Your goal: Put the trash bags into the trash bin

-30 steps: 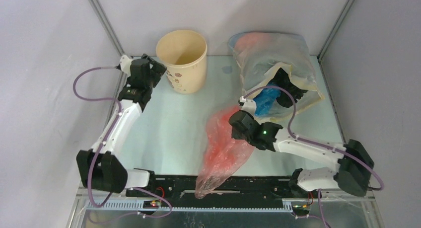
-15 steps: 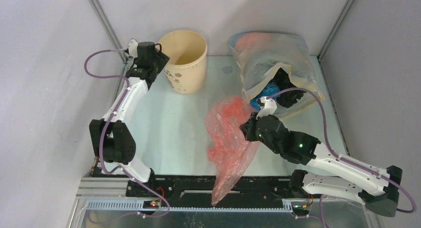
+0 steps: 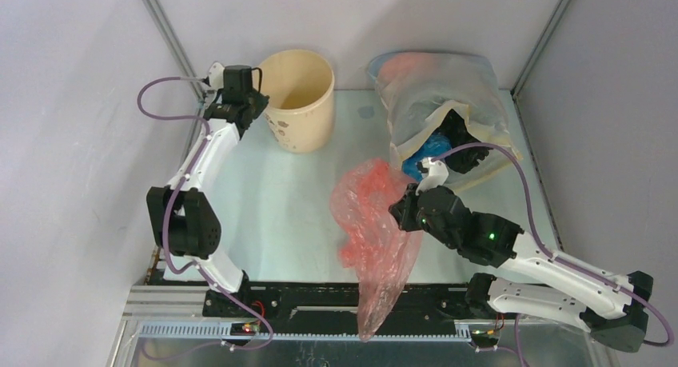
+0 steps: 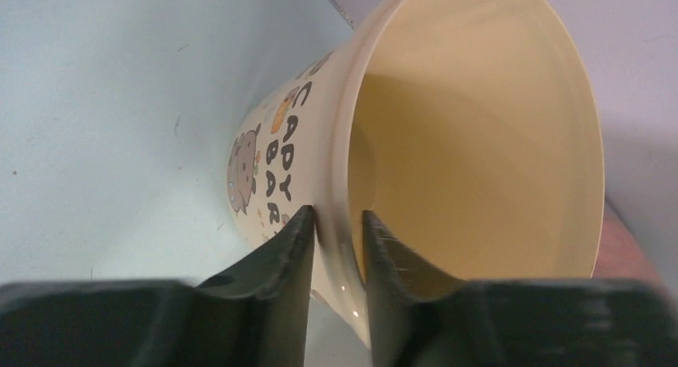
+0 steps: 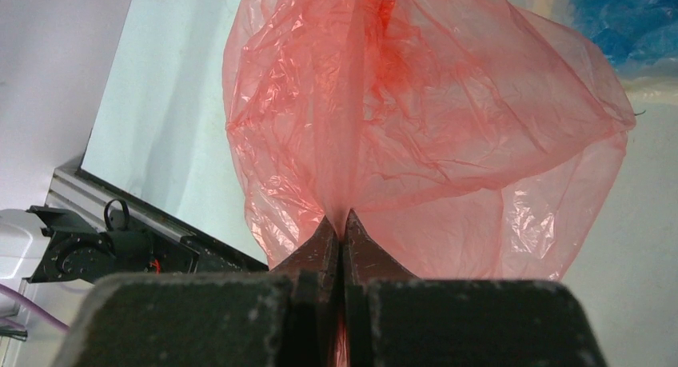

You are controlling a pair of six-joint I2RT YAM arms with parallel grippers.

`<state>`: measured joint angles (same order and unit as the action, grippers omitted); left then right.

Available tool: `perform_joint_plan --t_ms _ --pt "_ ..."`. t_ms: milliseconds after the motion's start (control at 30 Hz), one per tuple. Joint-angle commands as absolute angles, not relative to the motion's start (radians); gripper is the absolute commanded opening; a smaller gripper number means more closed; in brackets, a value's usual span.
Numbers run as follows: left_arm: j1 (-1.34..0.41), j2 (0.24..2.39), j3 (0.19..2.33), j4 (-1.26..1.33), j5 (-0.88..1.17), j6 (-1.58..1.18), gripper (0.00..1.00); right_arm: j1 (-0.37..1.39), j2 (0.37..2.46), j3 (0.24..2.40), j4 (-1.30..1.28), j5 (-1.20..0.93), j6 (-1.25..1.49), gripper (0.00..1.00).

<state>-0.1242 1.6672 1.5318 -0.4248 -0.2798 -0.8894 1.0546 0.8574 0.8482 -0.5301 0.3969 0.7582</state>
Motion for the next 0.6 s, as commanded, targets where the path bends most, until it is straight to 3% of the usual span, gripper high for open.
perform_joint_plan --t_ms 0,233,567 --pt "-0.120 1.653 1.534 -0.468 -0.283 -0.853 0.08 1.061 0.856 0.920 -0.571 0.389 0.740 0.00" --pt "-0.158 1.540 1.504 -0.493 -0.282 -0.764 0.01 1.062 0.858 1.027 -0.567 0.301 0.618 0.00" --pt "-0.284 1.376 1.452 -0.573 -0.387 -0.638 0.00 1.109 0.914 1.313 -0.646 0.184 0.521 0.00"
